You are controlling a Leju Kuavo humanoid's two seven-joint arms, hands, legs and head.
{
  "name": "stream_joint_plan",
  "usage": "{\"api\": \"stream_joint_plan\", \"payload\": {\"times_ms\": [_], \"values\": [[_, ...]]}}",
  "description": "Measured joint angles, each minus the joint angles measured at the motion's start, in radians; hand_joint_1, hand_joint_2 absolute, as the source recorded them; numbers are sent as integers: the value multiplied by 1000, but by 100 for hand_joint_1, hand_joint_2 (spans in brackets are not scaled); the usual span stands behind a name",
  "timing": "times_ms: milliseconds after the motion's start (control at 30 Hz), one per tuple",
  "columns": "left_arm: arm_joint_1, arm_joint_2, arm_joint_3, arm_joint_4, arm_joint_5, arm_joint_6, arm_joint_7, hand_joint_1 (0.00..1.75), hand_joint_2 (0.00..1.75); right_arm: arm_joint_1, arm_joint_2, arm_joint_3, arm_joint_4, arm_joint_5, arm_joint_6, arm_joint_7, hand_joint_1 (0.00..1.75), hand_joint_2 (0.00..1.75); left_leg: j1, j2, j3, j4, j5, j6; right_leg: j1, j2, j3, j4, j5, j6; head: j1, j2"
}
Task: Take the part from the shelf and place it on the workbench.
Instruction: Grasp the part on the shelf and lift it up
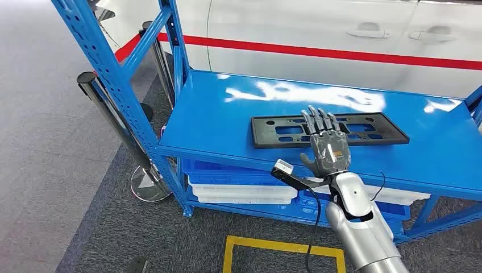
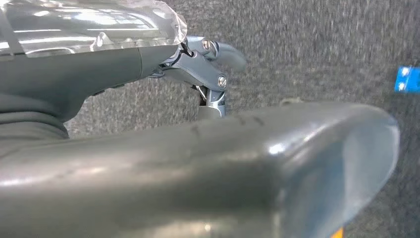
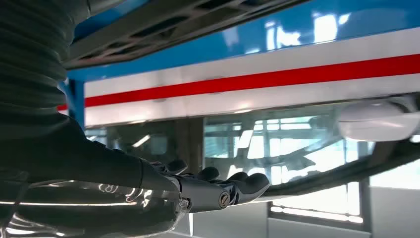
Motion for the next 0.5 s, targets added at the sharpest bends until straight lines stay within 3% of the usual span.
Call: {"api": "stream_joint_plan", "payload": {"times_ms": [67, 133, 167, 200, 233, 300, 333, 400, 500], "values": [[0, 0, 0, 0, 0, -1, 0, 0, 0, -6, -2, -10, 6, 8, -1, 5, 0, 175, 4, 0, -34, 66, -29, -6, 0, 0, 6, -2, -3, -3, 0, 0], [2, 0, 0, 0, 1, -1, 0, 0, 0, -12, -6, -28, 19, 21, -2, 11, 0, 175, 14, 0, -109, 201, -77, -18, -1, -1, 16, -4, -12, -5, 0, 0], [3, 1, 0, 0, 1, -2, 0, 0, 0, -12, -6, -34, 25, 26, -2, 12, 0, 175, 18, 1, -142, 250, -86, -23, -2, 0, 21, -3, -17, -3, 0, 0], [4, 2, 0, 0, 0, -2, 0, 0, 0, -11, -7, -41, 30, 31, -2, 12, 0, 175, 22, 1, -159, 264, -74, -28, -3, 1, 26, -2, -23, -1, 0, 0], [5, 3, 0, 0, 0, -2, 0, 0, 0, -11, -8, -49, 36, 37, -2, 14, 0, 175, 26, 1, -156, 237, -42, -33, -5, 2, 33, 1, -30, 3, 0, 0], [6, 6, 0, 0, -1, -4, 0, 0, 0, -11, -10, -67, 43, 49, -1, 16, 0, 175, 31, 2, -109, 109, 44, -38, -10, 3, 49, 8, -48, 13, 0, 0], [6, 7, 0, 0, -1, -6, -1, 0, 0, -12, -12, -76, 46, 55, 1, 17, 0, 175, 31, 3, -83, 49, 69, -36, -10, 3, 53, 13, -56, 20, 0, 0], [5, 7, 0, 1, -3, -10, -2, 0, 0, -11, -17, -95, 51, 65, 7, 22, 0, 175, 28, 3, -60, -1, 76, -24, -8, 3, 54, 18, -65, 33, 0, 0], [4, 8, -1, 1, -7, -19, -3, 0, 0, -3, -27, -120, 52, 85, 26, 29, 0, 175, 25, 1, -55, -9, 69, 0, -10, 3, 54, 22, -75, 51, 0, 0]]}}
